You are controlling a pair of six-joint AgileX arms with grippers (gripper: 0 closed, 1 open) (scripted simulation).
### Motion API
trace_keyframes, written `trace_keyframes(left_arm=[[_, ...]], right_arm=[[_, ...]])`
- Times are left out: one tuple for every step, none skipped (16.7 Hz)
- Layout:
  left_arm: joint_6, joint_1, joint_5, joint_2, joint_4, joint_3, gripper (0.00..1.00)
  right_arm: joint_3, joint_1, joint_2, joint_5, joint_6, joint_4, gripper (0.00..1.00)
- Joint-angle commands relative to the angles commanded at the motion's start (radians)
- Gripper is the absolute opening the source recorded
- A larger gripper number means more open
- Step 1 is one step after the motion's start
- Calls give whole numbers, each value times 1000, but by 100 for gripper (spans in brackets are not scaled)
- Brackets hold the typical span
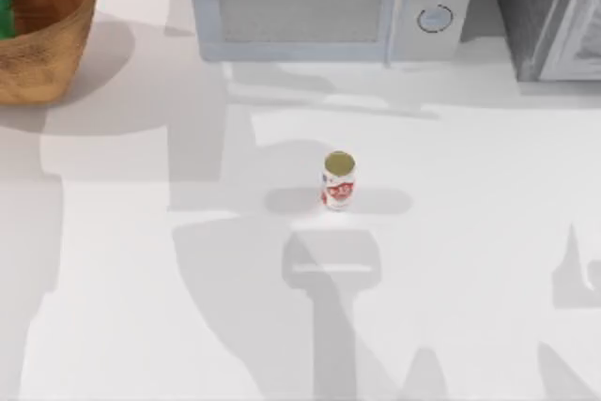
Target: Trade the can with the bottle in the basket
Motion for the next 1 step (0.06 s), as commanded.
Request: trace_keyframes(left_arm=[[0,0,0,0,0,0,100]], right_arm=[[0,0,0,0,0,0,100]])
